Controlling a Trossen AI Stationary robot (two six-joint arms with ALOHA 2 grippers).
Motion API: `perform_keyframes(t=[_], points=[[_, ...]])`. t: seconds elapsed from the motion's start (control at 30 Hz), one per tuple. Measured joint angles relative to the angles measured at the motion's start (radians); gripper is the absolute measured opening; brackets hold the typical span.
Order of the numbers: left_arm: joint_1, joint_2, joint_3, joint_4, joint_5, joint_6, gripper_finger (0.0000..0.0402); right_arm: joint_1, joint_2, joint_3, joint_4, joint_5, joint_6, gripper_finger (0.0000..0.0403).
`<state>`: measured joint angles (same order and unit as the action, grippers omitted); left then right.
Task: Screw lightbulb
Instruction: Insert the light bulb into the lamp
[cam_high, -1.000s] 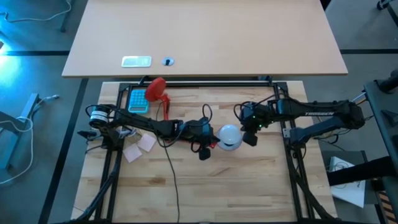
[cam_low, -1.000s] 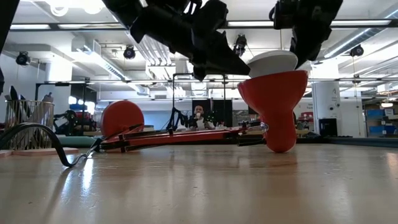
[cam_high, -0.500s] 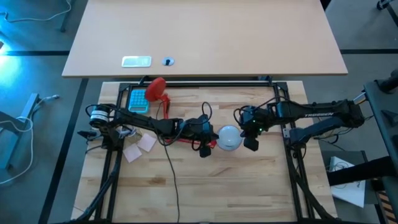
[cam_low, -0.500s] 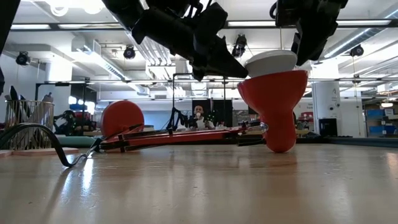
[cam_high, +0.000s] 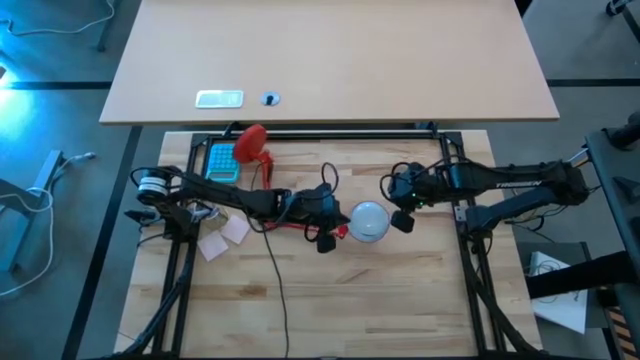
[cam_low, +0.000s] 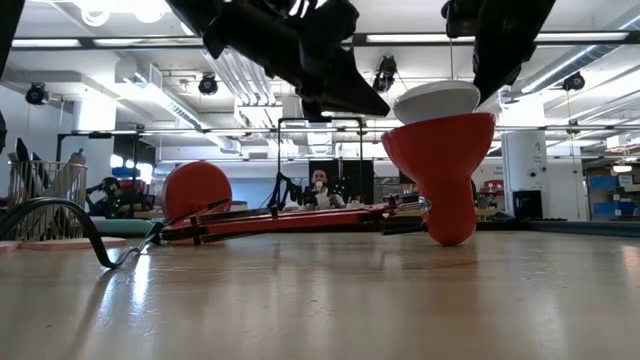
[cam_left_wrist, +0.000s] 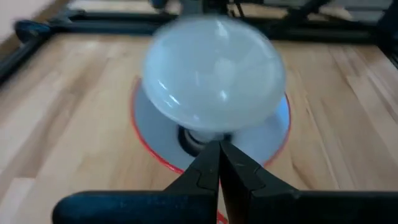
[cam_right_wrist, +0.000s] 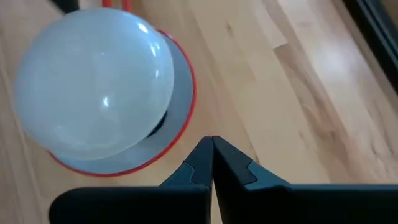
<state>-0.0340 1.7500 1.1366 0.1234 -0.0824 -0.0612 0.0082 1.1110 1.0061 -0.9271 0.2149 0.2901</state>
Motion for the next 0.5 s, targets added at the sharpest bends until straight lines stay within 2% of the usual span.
perform_keyframes(t=[0.13,0.5], points=[[-0.007,0.023,-0.002,0.006,0.022,0.000,0.0000,0.000,0.017,-0.002,0.026,-0.021,-0.002,0.0000],[0.015,0.024,-0.005,0.074,0.017,0.029,0.0000,0.001,0.050,-0.005,0.048,-0.164,-0.050,0.0000]])
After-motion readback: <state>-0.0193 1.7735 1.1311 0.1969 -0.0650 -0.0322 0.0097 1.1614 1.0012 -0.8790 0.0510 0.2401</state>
